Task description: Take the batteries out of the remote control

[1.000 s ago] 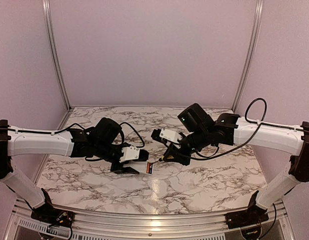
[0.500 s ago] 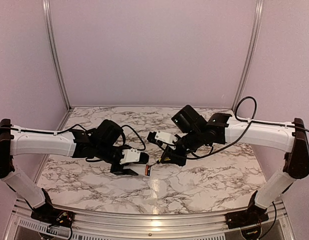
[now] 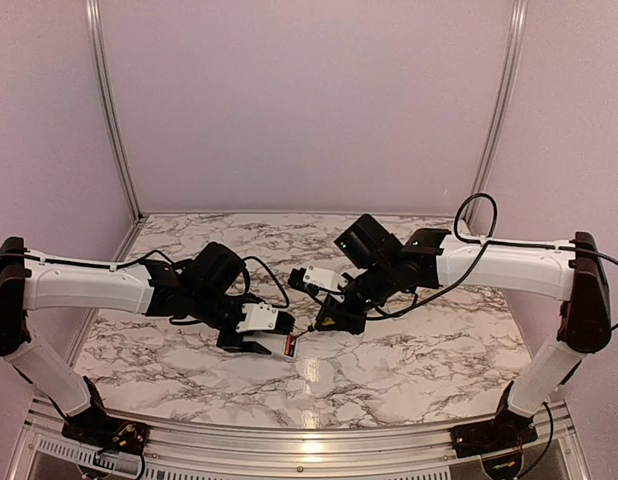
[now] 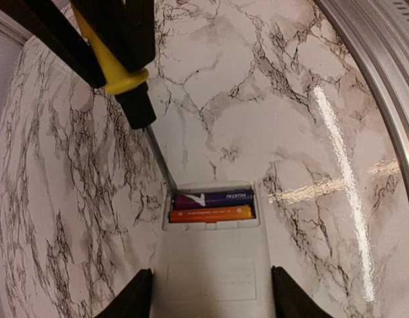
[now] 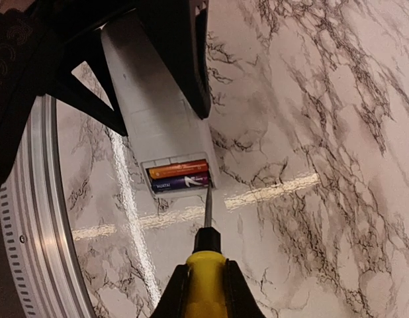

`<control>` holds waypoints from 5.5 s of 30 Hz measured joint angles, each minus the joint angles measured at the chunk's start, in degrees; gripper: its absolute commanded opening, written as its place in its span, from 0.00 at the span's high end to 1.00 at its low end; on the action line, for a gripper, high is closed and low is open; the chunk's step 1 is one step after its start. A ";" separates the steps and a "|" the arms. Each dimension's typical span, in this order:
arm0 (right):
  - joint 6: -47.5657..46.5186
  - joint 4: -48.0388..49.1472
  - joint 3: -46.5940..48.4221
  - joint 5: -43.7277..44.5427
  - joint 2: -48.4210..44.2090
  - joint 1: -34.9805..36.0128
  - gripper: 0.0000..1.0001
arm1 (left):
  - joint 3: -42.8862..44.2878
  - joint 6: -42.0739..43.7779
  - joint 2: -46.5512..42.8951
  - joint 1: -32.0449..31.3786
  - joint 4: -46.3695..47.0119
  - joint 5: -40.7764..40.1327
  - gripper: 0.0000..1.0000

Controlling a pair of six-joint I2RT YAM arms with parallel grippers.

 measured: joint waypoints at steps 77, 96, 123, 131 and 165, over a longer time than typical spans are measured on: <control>-3.28 7.45 -5.51 -4.15 -5.27 -4.44 1.00 | 1.75 8.63 -1.73 5.14 1.07 1.84 1.00; -3.34 9.60 -5.27 -1.92 -4.90 -4.44 1.00 | 1.99 5.44 -1.68 5.16 -0.46 4.46 1.00; -3.91 10.16 -6.23 -1.57 -7.34 -4.44 1.00 | 2.99 4.76 -0.63 5.20 -0.81 5.35 1.00; -6.62 13.77 -8.57 -0.70 -12.50 -4.44 1.00 | 3.72 4.57 0.22 5.14 -2.71 7.04 1.00; -15.32 16.39 -14.23 -1.95 -14.27 -2.27 1.00 | 7.54 3.72 0.33 5.16 -6.38 12.37 1.00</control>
